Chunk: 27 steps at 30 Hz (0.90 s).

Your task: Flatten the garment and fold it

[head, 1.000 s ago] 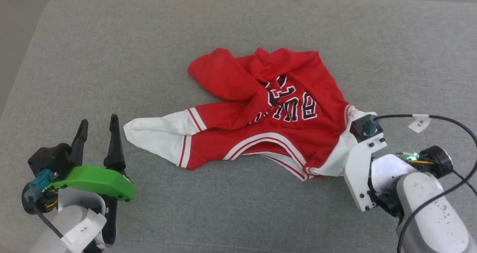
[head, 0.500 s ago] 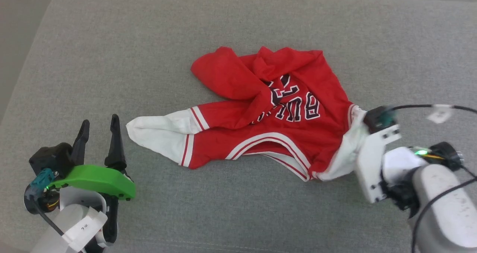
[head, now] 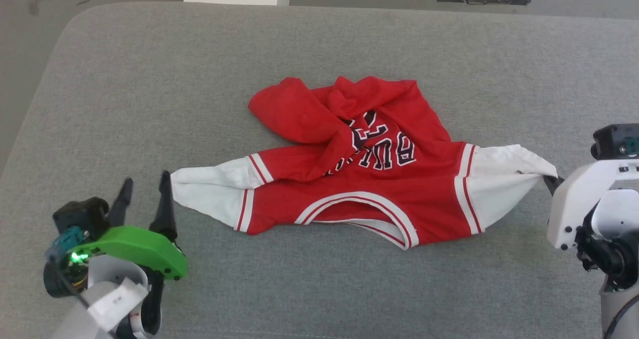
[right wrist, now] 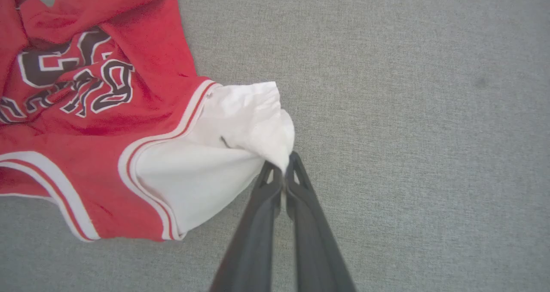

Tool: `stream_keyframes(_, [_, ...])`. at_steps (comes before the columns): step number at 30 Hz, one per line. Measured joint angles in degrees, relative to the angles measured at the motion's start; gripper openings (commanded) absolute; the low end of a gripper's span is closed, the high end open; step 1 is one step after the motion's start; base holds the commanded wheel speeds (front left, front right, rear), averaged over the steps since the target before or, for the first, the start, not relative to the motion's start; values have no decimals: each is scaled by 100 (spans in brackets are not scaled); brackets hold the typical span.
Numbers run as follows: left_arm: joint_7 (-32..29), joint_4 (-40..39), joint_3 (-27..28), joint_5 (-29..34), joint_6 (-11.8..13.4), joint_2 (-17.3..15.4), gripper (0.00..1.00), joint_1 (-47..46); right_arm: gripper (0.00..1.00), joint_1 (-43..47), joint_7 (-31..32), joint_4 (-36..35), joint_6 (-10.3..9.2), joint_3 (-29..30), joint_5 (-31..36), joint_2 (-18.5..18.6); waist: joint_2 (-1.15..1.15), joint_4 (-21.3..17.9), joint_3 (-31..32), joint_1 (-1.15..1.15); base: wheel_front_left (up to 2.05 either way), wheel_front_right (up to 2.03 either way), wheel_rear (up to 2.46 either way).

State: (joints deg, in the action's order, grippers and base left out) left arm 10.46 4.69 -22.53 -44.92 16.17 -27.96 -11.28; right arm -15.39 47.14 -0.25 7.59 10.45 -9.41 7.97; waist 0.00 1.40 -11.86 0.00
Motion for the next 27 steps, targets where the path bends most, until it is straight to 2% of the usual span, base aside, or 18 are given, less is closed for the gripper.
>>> stream_keyframes(3, [-661,92,-136,-115,104,2,100,-95,0,82,34,-111,-1,69,-1,-41,0,-6,-28,0,0,0,0])
stream_keyframes(7, [-1942,282,-443,-288,264,-45,100,-704,0,129,86,-221,-1,74,-5,-75,0,-7,-124,0,0,0,0])
stream_keyframes(12, [-3513,799,-902,-231,386,-314,100,-1683,0,129,179,-332,-1,10,-26,-69,0,-24,-307,0,0,0,0])
stream_keyframes(15, [-4060,1150,-1090,-146,407,-400,100,-2087,0,127,183,-378,0,-48,-60,-57,0,-57,-432,0,0,0,0])
stream_keyframes(20, [-4725,1577,-1339,-89,374,-355,100,-2411,0,120,183,-404,-1,-49,-108,21,0,-127,-653,0,0,0,0])
stream_keyframes(25, [-5185,1728,-1244,-421,345,-326,100,-2546,0,103,174,-414,0,-35,-118,38,0,-205,-818,0,0,0,0])
stream_keyframes(26, [-5230,1735,-1204,-469,333,-328,65,-2551,0,103,168,-414,0,-25,-118,42,0,-214,-833,0,0,0,0])
stream_keyframes(27, [-5257,1736,-1162,-525,326,-327,18,-2552,0,103,167,-413,-1,-11,-118,46,0,-219,-848,0,0,0,0])
